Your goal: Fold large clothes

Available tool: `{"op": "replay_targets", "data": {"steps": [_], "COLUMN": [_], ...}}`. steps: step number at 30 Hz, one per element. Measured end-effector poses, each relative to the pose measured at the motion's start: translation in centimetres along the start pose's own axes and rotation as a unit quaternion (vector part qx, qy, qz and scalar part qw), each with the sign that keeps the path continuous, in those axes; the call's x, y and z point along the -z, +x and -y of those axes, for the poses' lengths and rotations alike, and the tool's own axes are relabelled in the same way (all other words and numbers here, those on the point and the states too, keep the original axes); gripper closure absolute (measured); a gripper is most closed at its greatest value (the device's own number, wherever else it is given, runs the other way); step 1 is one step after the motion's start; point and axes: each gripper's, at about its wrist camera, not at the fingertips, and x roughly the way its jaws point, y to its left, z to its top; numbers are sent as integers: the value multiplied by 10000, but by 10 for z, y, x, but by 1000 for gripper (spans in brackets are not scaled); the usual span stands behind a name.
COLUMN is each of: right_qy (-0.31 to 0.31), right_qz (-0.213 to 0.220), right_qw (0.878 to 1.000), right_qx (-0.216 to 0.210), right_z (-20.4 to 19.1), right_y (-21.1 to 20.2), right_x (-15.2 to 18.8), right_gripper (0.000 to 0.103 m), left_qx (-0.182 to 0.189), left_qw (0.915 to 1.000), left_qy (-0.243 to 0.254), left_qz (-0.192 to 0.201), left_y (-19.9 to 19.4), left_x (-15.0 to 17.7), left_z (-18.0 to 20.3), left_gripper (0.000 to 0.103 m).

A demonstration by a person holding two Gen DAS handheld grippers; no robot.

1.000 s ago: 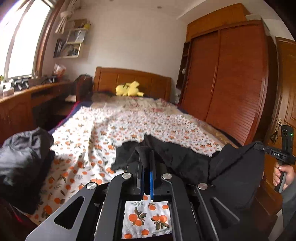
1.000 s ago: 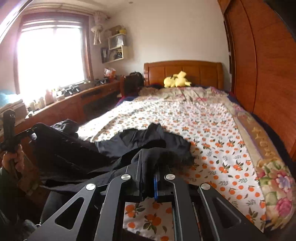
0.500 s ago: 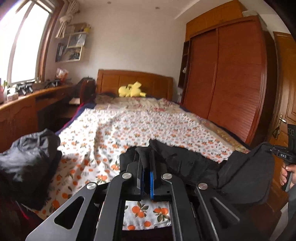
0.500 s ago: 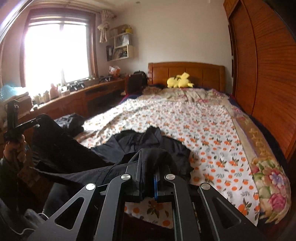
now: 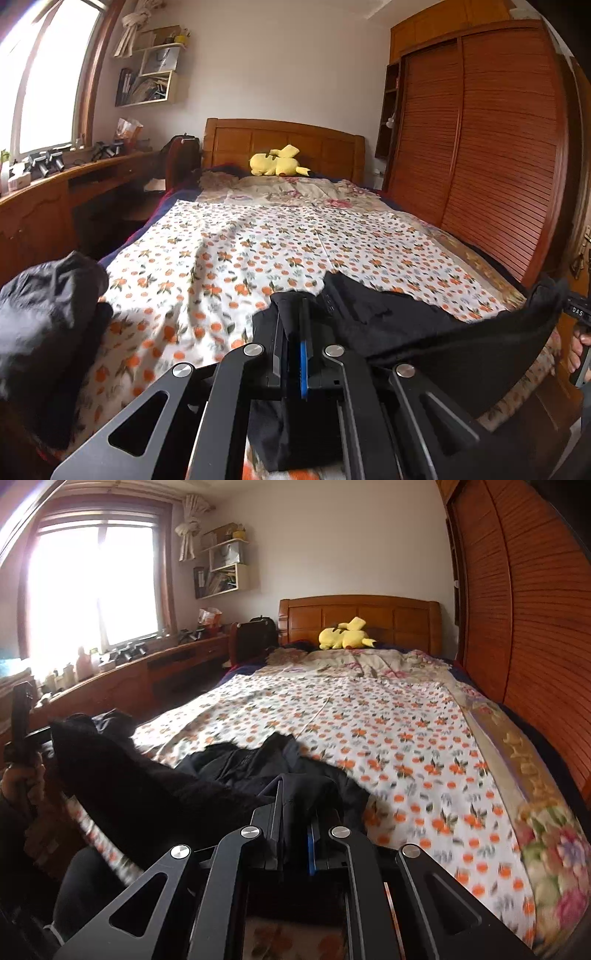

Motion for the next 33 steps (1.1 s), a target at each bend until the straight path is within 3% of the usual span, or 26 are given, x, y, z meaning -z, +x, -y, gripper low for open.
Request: {"op": "replay_targets", "data": {"steps": [9,16,24,33], "right_qy": [-330,-325,-263,-212], "right_qz": [50,-169,-579,-896], "right_qw": [9983,9961,9927,9871], "right_qx": [478,804,1024,1309], "right_z": [31,57,73,81], "right_y": [104,184,267,319], "right_x": [-58,-80,-82,-75], "right_gripper": [96,96,96,96], "left_qx": [-430,-665,-862,-880], "left_qw": [9990,9978,9951,9938], "left_qy": [-51,30,165,277], "left_qz": [133,-75,-459,-627], "left_y": [90,166,247,288], "left_x": [-57,-92,-92,-81], "left_z": [-12,-23,-30,-34], "left_gripper": [98,98,98,95]}}
